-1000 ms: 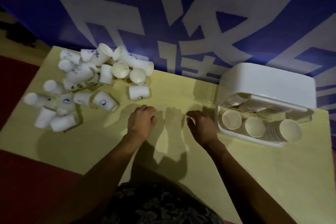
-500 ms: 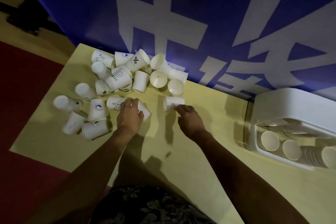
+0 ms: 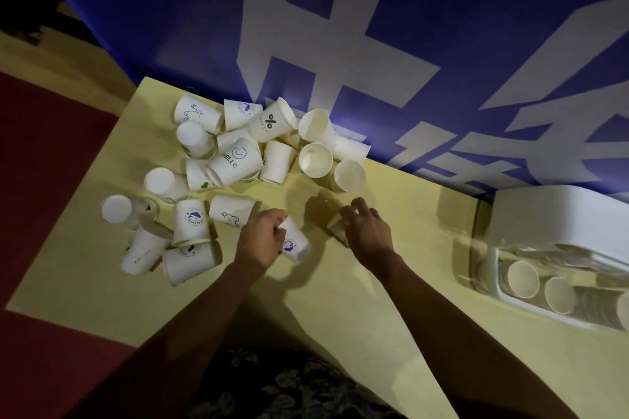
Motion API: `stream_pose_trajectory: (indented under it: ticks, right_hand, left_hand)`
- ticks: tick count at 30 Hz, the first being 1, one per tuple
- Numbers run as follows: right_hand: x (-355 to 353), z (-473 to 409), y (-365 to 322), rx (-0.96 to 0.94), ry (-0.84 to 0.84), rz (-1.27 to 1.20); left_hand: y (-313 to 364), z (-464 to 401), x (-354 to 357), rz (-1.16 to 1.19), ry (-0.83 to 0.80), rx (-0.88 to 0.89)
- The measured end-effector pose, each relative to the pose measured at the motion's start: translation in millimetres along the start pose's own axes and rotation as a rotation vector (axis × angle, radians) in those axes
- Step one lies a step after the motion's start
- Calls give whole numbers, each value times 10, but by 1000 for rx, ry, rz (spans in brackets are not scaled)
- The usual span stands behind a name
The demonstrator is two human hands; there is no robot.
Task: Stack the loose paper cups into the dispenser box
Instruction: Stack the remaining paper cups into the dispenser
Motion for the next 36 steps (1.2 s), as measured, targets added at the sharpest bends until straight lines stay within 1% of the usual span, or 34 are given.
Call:
stream_pose_trajectory:
  ticks: [2,4,7,11,13,16,20,27,31,36]
  right_hand:
    - [-44,99,37,39,42,-46]
    - [-63,228,97,81,58,-21]
    - [-132,500,177,146,149,0]
    - [-286,970,254,263,333,-196]
    - [-376,1218,313,302,410,-239]
    - [-507,1568,429,325,519,-275]
    - [-698,1976,625,292,627,-266]
    - [-867,2653,1238,295,699,-205]
    - [-920,3054,1757,363,739,-199]
    - [-964,3417,2342,416,751,-171]
  left_hand:
    - [28,47,29,58,-17,35]
    - [114,126,33,103,-6,93]
    - [316,285,24,78,33,169]
    - [703,548,60,0,73,325]
    - [917,725,100,-1,81,401]
    - [1213,981,218,5,83,487]
    - [1560,1264,470,-7,92,530]
    - [2195,1795,1042,-41,121,589]
    - [2602,2083,1497,-35,103,630]
    - [3090,2320,2050,-36,69,693]
Point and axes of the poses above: each hand's wrist, its own z-axis away from the middle knuckle, its own x-axis out of the palm, y = z × x, the point moved 6 cm from there along -z, towards the middle knuckle, and after that the axes turned 13 degrees about -x, right-handed, at the moved point
